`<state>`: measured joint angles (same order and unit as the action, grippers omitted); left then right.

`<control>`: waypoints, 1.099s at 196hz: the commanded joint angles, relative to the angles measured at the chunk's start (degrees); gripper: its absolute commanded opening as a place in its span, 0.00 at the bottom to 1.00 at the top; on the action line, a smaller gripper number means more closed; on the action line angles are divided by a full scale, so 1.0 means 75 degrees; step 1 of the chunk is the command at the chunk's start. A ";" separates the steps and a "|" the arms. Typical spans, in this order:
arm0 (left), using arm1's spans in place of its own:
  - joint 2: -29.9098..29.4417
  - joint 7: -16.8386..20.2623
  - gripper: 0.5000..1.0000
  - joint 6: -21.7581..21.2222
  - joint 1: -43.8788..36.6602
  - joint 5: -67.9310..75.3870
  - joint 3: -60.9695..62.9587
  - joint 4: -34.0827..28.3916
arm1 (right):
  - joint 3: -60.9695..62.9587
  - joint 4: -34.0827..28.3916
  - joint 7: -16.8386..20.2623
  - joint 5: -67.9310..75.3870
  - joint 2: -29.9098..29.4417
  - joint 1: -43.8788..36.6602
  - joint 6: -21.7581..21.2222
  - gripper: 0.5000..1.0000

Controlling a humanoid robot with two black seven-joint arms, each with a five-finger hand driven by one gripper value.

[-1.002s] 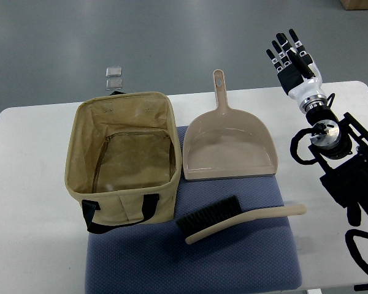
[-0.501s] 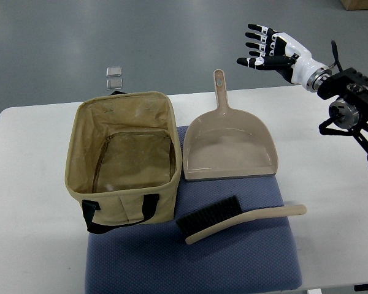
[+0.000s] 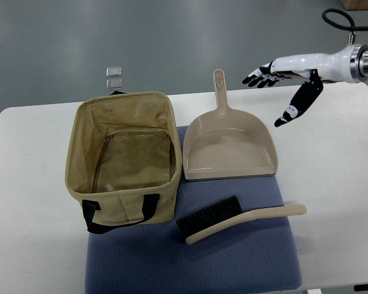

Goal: Put pink broom in yellow bag with right hand
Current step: 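Move the right hand forward over the table toward the brush, then lower the right hand onto the beige brush handle near its end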

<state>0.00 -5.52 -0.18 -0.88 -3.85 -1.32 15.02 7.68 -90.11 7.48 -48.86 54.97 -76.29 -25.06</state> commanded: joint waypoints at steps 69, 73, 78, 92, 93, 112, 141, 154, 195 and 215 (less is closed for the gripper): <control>0.0000 -0.0002 1.00 0.0001 0.0000 -0.0025 -0.0012 -0.0022 | -0.0484 -0.1122 0.0186 0.0596 0.0440 0.2167 0.0938 0.86; 0.0000 -0.0002 1.00 0.0001 0.0000 -0.0014 -0.0012 -0.0022 | -0.0473 -0.1122 0.0186 0.0596 0.0393 0.2273 0.1020 0.86; 0.0000 -0.0002 1.00 0.0001 0.0000 -0.0025 -0.0012 -0.0022 | -0.0473 -0.1122 0.0186 0.0584 0.0346 0.2367 0.1091 0.86; 0.0000 -0.0002 1.00 0.0001 0.0000 -0.0014 -0.0011 -0.0022 | -0.0473 -0.1110 0.0186 0.0526 0.0264 0.2590 0.1255 0.86; 0.0000 -0.0002 1.00 0.0001 0.0000 -0.0014 -0.0012 -0.0022 | -0.0473 -0.1110 0.0186 0.0526 0.0264 0.2590 0.1255 0.86; 0.0000 -0.0002 1.00 0.0001 0.0000 -0.0025 0.0000 -0.0034 | -0.0461 -0.1110 0.0151 0.0491 0.0147 0.2824 0.1431 0.86; 0.0000 -0.0002 1.00 0.0001 0.0000 -0.0025 0.0000 -0.0069 | -0.0449 -0.1087 0.0104 0.0221 -0.0088 0.3246 0.1700 0.85; 0.0000 -0.0002 1.00 0.0001 0.0000 -0.0025 0.0000 -0.0080 | -0.0426 -0.1063 0.0104 0.0022 -0.0205 0.3398 0.1806 0.85; 0.0000 -0.0002 1.00 0.0001 0.0000 -0.0025 0.0000 -0.0092 | -0.0051 -0.1016 0.0104 -0.0787 -0.0439 0.3949 0.1888 0.83; 0.0000 -0.0002 1.00 -0.0011 0.0000 -0.0025 -0.0012 -0.0092 | -0.0016 -0.0958 0.0104 -0.1044 -0.0475 0.4043 0.1888 0.80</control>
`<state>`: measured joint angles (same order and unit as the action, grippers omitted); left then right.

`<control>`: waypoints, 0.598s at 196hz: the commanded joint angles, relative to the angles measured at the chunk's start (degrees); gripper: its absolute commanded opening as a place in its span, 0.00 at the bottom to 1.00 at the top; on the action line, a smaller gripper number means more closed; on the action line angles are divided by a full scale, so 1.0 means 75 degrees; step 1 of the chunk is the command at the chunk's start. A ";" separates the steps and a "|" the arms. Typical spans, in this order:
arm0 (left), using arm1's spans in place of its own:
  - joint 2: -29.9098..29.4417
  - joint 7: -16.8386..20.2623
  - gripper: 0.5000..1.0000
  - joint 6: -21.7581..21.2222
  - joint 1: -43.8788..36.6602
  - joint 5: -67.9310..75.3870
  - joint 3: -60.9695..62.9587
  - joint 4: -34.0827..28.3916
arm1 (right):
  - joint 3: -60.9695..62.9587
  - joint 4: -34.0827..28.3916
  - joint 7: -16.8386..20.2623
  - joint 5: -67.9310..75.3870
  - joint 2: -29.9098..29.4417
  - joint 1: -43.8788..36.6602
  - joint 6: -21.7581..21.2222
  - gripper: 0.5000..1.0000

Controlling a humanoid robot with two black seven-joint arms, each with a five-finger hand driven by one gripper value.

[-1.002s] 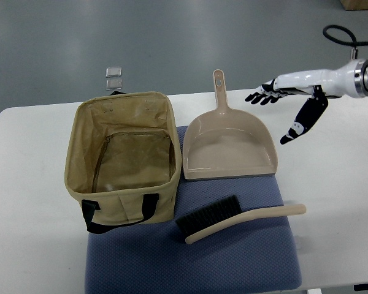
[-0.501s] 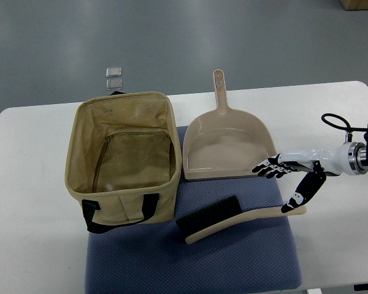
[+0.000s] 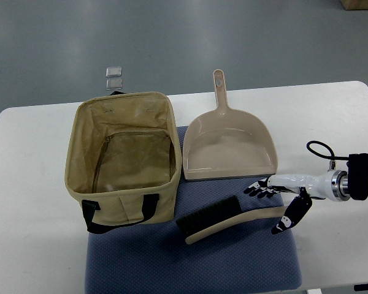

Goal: Put pink broom in yellow bag with right hand
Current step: 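Lower the right hand onto the beige brush handle near its end, then close the right hand fingers around the brush handle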

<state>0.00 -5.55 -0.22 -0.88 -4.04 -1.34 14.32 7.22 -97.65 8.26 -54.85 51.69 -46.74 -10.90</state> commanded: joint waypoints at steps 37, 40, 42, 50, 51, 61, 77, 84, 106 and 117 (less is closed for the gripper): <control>0.0000 0.0002 1.00 -0.0006 0.0000 0.0000 -0.0009 -0.0011 | 0.0046 0.0129 0.0001 -0.0433 -0.0107 0.0197 0.0235 0.73; 0.0000 0.0002 1.00 -0.0006 0.0000 0.0000 -0.0009 0.0001 | 0.0046 0.0141 0.0001 -0.0456 -0.0119 0.0209 0.0258 0.73; 0.0000 0.0002 1.00 -0.0006 0.0000 0.0000 -0.0009 -0.0011 | 0.0046 0.0153 0.0001 -0.0491 -0.0131 0.0221 0.0270 0.73; 0.0000 0.0002 1.00 -0.0006 0.0000 0.0000 -0.0009 0.0000 | 0.0046 0.0211 0.0001 -0.0585 -0.0166 0.0268 0.0281 0.72; 0.0000 0.0002 1.00 -0.0006 0.0000 0.0000 -0.0009 0.0001 | 0.0046 0.0211 0.0001 -0.0585 -0.0166 0.0268 0.0281 0.72; 0.0000 0.0002 1.00 -0.0006 0.0000 0.0000 -0.0009 0.0001 | 0.0046 0.0282 0.0001 -0.0679 -0.0189 0.0326 0.0293 0.70; 0.0000 0.0002 1.00 -0.0006 0.0000 0.0000 -0.0009 -0.0011 | 0.0046 0.0340 -0.0011 -0.0784 -0.0236 0.0385 0.0340 0.66; 0.0000 0.0002 1.00 -0.0006 0.0000 0.0000 -0.0009 -0.0011 | 0.0046 0.0364 -0.0011 -0.0819 -0.0248 0.0397 0.0352 0.65; 0.0000 0.0002 1.00 -0.0006 -0.0012 0.0000 -0.0009 -0.0011 | 0.0046 0.0422 -0.0023 -0.0866 -0.0295 0.0420 0.0364 0.62; 0.0000 0.0002 1.00 -0.0006 -0.0012 0.0000 -0.0009 -0.0011 | 0.0057 0.0481 -0.0069 -0.0866 -0.0353 0.0444 0.0410 0.61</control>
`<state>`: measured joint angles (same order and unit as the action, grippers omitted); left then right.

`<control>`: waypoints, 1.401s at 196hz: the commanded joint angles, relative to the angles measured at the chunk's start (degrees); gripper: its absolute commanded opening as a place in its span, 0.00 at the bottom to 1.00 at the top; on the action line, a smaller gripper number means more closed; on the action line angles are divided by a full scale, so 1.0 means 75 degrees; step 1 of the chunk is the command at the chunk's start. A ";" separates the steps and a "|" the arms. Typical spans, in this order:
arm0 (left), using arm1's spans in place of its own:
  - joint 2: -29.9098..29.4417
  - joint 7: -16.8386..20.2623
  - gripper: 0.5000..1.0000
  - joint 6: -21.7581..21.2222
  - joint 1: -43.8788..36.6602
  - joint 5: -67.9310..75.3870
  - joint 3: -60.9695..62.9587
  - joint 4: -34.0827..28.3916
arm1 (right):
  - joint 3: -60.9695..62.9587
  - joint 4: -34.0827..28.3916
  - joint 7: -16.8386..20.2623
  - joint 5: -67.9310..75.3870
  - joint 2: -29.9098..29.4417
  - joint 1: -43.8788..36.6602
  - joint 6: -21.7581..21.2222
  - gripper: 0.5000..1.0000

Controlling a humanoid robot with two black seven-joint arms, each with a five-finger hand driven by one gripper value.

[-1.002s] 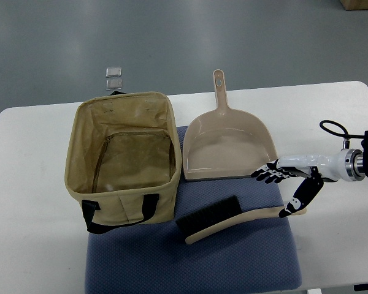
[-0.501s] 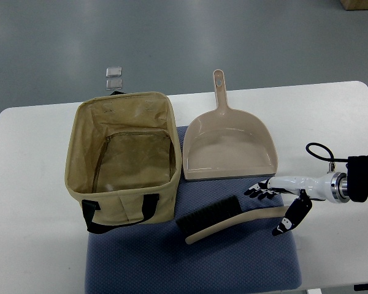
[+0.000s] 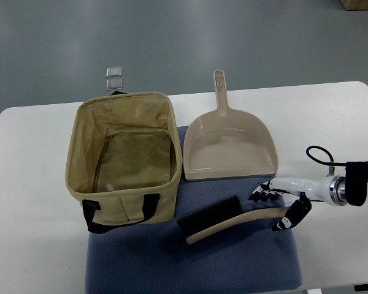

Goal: Put pink broom in yellow bag with right hand
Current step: 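Close the right hand fingers around the brush handle, then lift the brush with the right hand and carry it over the bag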

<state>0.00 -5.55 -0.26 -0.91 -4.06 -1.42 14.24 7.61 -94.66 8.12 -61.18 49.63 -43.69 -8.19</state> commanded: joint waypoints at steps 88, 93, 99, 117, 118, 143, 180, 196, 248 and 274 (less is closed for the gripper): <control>0.0000 0.0002 1.00 0.0000 -0.0007 0.0003 0.0001 0.0000 | 0.0017 0.0375 -0.0086 -0.0256 -0.0324 0.0142 0.0072 0.36; 0.0000 0.0002 1.00 0.0000 -0.0007 0.0003 0.0001 0.0000 | 0.0017 0.0375 -0.0086 -0.0256 -0.0336 0.0142 0.0072 0.34; 0.0000 0.0002 1.00 0.0000 -0.0007 0.0003 0.0001 0.0012 | 0.0110 0.0375 -0.0086 -0.0256 -0.0347 0.0153 0.0072 0.30; 0.0000 0.0002 1.00 0.0000 -0.0007 0.0003 0.0001 0.0000 | 0.0228 0.0375 -0.0086 -0.0256 -0.0418 0.0177 0.0061 0.20; 0.0000 0.0002 1.00 0.0000 -0.0007 0.0003 0.0001 0.0000 | 0.0228 0.0375 -0.0086 -0.0256 -0.0429 0.0177 0.0061 0.17; 0.0000 0.0002 1.00 0.0000 -0.0007 0.0003 -0.0010 0.0000 | 0.0240 0.0375 -0.0086 -0.0256 -0.0453 0.0177 0.0061 0.00; 0.0000 0.0002 1.00 0.0000 -0.0019 0.0003 0.0001 0.0012 | 0.0462 0.0398 -0.0086 -0.0256 -0.0453 0.0177 0.0061 0.00; 0.0000 0.0002 1.00 0.0000 -0.0019 -0.0009 0.0001 0.0012 | 0.0580 0.0398 -0.0098 -0.0233 -0.0453 0.0165 0.0061 0.00; 0.0000 0.0002 1.00 0.0000 -0.0008 0.0003 0.0001 0.0012 | 0.0884 0.0387 -0.0110 -0.0128 -0.0371 0.0118 0.0014 0.00; 0.0000 0.0002 1.00 0.0000 -0.0007 0.0003 0.0013 0.0024 | 0.1025 0.0363 -0.0121 -0.0045 -0.0113 0.0071 -0.0033 0.00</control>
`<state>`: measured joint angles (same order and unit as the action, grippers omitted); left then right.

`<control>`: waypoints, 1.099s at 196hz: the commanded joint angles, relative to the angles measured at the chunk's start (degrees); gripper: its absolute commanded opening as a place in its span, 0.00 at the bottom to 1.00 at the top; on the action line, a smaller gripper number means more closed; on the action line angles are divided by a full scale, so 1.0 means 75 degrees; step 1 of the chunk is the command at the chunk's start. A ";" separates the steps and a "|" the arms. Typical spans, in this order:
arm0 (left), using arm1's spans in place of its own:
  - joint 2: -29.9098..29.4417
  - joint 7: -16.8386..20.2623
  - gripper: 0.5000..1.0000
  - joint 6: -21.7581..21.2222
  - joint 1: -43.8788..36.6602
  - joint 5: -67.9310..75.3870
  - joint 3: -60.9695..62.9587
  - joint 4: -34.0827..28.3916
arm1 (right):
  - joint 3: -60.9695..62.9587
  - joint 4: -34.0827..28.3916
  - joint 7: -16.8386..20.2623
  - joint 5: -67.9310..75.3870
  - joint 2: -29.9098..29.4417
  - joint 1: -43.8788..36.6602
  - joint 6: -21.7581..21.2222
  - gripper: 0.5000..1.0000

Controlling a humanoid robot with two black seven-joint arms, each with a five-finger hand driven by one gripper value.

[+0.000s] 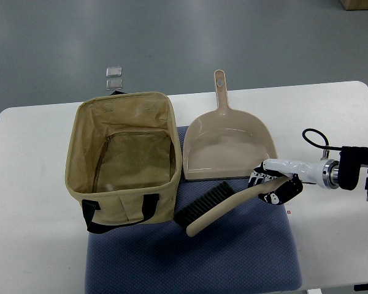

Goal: Put pink broom in yellow bag with right hand
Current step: 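Lift the brush with the right hand and carry it over the bag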

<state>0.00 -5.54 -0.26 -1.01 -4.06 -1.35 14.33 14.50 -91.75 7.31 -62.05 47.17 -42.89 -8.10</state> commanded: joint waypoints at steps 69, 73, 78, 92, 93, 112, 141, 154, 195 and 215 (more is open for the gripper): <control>0.0000 0.0000 1.00 0.0000 0.0006 0.0003 0.0016 0.0058 | 0.0480 -0.0212 -0.0400 0.0129 0.1187 -0.0411 -0.0279 0.00; 0.0000 0.0000 1.00 0.0000 0.0006 0.0003 0.0016 0.0058 | 0.0515 -0.0212 -0.0412 0.0129 0.1223 -0.0411 -0.0290 0.00; 0.0000 0.0000 1.00 0.0000 0.0006 0.0003 0.0016 0.0070 | 0.0539 -0.0212 -0.0436 0.0129 0.1281 -0.0422 -0.0279 0.00; 0.0000 0.0000 1.00 0.0000 0.0006 0.0003 0.0016 0.0070 | 0.0691 -0.0212 -0.0482 0.0129 0.1515 -0.0422 -0.0290 0.00; 0.0000 0.0000 1.00 0.0000 0.0006 0.0003 0.0016 0.0070 | 0.0691 -0.0212 -0.0482 0.0129 0.1516 -0.0422 -0.0290 0.00; 0.0000 0.0000 1.00 0.0012 0.0006 0.0003 0.0016 0.0070 | 0.1055 -0.0200 -0.0541 0.0129 0.1703 -0.0434 -0.0326 0.00; 0.0000 0.0000 1.00 0.0012 0.0006 0.0014 0.0004 0.0082 | 0.1780 -0.0188 -0.0541 0.0317 0.2031 -0.0434 -0.0677 0.00; 0.0000 0.0000 1.00 0.0012 0.0006 0.0026 0.0016 0.0093 | 0.2191 -0.0188 -0.0518 0.0481 0.2031 -0.0469 -0.0736 0.00; 0.0000 0.0000 1.00 0.0024 0.0006 0.0026 0.0016 0.0164 | 0.2543 0.0011 -0.0412 0.1347 0.1762 -0.1535 -0.1029 0.00; 0.0000 0.0000 1.00 0.0024 0.0006 0.0026 0.0004 0.0199 | 0.2496 0.0385 -0.0307 0.1700 0.1375 -0.1934 -0.1052 0.00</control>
<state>0.00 -5.54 -0.09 -0.96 -3.80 -1.30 15.58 33.59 -91.32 4.27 -52.03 60.01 -54.09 -15.75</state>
